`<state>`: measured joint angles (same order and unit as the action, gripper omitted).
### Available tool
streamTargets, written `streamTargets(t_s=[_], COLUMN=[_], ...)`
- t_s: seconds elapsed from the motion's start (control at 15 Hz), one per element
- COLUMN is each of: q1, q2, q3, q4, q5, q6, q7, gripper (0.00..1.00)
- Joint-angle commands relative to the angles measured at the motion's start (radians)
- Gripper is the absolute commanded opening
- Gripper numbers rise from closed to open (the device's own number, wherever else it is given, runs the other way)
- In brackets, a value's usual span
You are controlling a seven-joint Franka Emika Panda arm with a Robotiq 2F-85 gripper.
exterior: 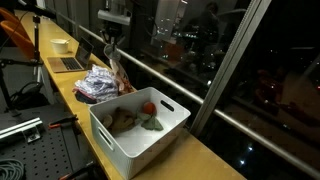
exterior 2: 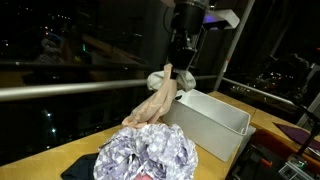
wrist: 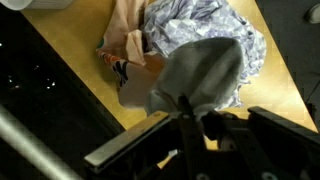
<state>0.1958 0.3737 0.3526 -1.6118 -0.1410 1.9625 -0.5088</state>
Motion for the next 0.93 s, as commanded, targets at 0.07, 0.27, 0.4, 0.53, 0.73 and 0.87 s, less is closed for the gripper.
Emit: streamTargets(t_s=[0.07,0.27,0.4,0.53,0.73,0.87], q1=[-0.010,-0.015,-0.020,-0.021,-0.023,-0.040], q2=[-0.146,-0.216,-0.271,-0.344,-0.485,-0.582], q3=[-0.014,-0.012,-0.014,-0.030,-0.084,-0.142], q4=[-0.307,-0.485,-0.605,-0.726,-0.913,-1.004], q5=[0.101,0.166,0.205,0.205,0.123,0.026], q6=[0.207,0.327,0.395,0.470,0.595,0.651], q7=[0.009,-0.007,-0.019,-0.014,0.004,-0.003], gripper=[0.02,0.02,0.35,0.48,0.69,0.84])
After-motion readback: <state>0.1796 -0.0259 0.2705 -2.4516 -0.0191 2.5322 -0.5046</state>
